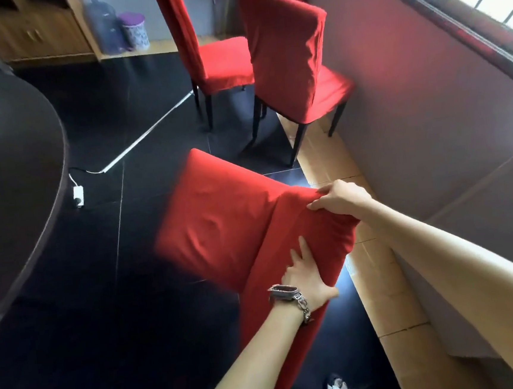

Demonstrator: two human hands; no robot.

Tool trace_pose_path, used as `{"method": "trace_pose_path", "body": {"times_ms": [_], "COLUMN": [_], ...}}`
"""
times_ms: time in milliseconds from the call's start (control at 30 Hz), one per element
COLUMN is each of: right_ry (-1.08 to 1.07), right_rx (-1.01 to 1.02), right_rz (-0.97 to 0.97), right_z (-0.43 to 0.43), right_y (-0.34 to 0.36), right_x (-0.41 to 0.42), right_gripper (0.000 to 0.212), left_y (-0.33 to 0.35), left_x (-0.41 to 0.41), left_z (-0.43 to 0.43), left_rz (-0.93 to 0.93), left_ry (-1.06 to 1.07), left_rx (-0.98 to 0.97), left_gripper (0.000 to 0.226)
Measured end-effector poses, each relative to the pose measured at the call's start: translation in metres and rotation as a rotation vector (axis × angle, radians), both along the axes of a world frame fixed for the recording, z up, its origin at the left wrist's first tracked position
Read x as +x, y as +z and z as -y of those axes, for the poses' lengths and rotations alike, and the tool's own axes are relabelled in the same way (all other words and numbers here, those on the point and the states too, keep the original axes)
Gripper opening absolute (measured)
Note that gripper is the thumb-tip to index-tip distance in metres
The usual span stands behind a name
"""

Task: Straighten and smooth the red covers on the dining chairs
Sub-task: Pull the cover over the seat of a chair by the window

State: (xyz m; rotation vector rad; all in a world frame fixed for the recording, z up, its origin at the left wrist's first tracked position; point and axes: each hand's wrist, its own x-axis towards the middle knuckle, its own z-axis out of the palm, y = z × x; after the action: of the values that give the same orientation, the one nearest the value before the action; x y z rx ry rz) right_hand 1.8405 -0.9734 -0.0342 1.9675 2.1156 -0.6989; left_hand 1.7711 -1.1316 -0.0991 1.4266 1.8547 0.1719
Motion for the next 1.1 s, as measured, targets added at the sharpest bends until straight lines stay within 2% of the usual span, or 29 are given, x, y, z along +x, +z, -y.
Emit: {"method": "trace_pose_path", "body": {"times_ms": [167, 300, 367, 467, 567, 667, 767, 867, 967, 1033, 1100], "right_ry": [0.075, 0.224, 0.445, 0.963, 1.436, 1.705, 1.756, 1.850, 1.935, 1.820, 1.686], "right_rx": [0.122, 0.236, 0.380, 0.546, 0.595, 0.560, 0.600, 0.616, 0.635, 0.674, 0.677], "right_rz": [0.053, 0.144, 0.143, 0.151, 0.017, 0.067, 0.121, 0.178, 0.365, 0.384, 0.359], "right_z": [-0.002, -0.010, -0.007, 0.002, -0.001, -0.014, -0.029, -0.050, -0.061, -0.053, -0.043], "right_y": [-0.006, -0.003, -0.002, -0.003, -0.003, -0.002, -0.002, 0.000, 0.001, 0.001, 0.000], "right_x": [-0.012, -0.014, -0.013, -0.007, 0.009, 0.023, 0.031, 0.043, 0.047, 0.045, 0.044], "right_gripper": [0.041, 0.045, 0.045, 0.050, 0.051, 0.057, 0.069, 0.072, 0.074, 0.051, 0.058], "left_y": [-0.003, -0.008, -0.011, -0.016, -0.018, -0.014, -0.007, -0.006, -0.010, -0.013, -0.019], "left_x": [-0.005, -0.003, 0.000, 0.005, 0.011, 0.016, 0.030, 0.046, 0.050, 0.047, 0.046], "left_z": [-0.004, -0.004, -0.001, 0.002, 0.006, 0.003, -0.005, -0.015, -0.019, -0.012, -0.001], "left_rz": [-0.031, -0.062, -0.063, -0.050, -0.050, -0.105, -0.145, -0.180, -0.154, -0.143, -0.169], "left_ry": [0.035, 0.112, 0.184, 0.321, 0.424, 0.496, 0.587, 0.659, 0.665, 0.655, 0.664], "left_rx": [0.011, 0.074, 0.111, 0.132, 0.111, 0.101, 0.103, 0.104, 0.102, 0.086, 0.085], "left_gripper": [0.126, 0.119, 0.115, 0.110, 0.107, 0.103, 0.100, 0.098, 0.111, 0.124, 0.129]}}
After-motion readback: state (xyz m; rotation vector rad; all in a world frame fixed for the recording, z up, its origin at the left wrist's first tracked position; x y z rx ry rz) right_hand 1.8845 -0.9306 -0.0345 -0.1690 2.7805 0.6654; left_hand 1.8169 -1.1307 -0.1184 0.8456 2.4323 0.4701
